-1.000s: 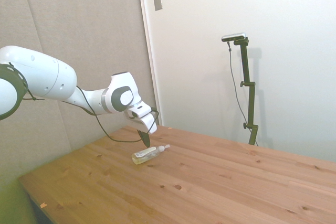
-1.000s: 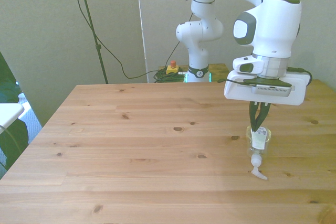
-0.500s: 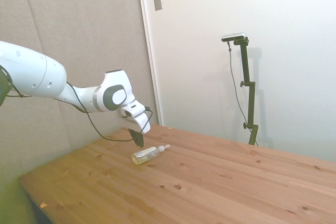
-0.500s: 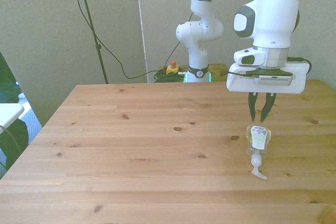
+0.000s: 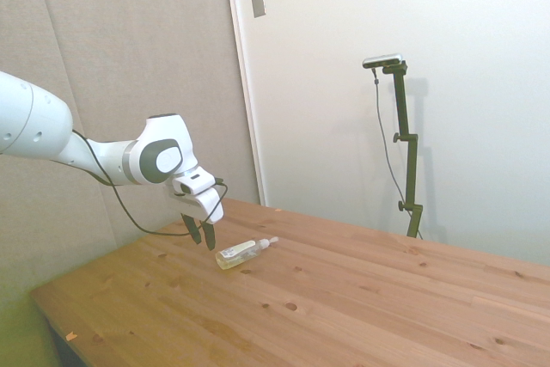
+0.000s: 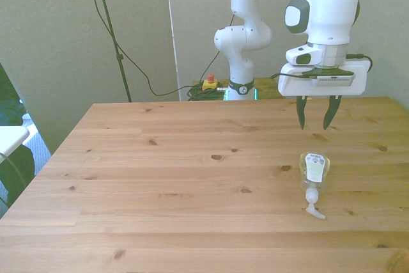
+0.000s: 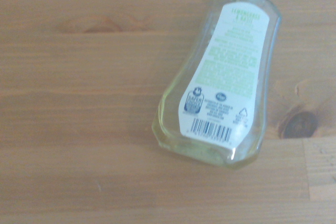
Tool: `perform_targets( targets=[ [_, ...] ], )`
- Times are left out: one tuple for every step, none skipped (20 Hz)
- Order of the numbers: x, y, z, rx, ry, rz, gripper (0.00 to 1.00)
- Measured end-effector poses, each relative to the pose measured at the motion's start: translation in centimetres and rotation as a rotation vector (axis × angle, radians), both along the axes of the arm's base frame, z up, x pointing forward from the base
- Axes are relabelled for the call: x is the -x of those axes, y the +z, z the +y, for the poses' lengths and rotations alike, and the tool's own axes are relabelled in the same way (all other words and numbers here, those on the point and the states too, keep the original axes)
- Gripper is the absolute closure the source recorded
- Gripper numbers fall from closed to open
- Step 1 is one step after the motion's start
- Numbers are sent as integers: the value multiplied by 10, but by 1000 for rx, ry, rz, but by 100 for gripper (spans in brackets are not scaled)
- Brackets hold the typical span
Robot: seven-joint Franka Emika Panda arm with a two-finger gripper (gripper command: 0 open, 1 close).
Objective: Knock down the sanitizer
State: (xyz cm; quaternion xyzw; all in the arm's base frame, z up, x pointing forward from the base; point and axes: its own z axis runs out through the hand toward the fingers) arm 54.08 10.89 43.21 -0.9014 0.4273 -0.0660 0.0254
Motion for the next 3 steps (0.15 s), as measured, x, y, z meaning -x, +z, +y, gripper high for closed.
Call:
perform_targets(
  targets=[
    [4,-1,2,1,7,6,0],
    [9,-1,3,1,12,10,0],
    [13,-2,5,0,17,13,0]
  ],
)
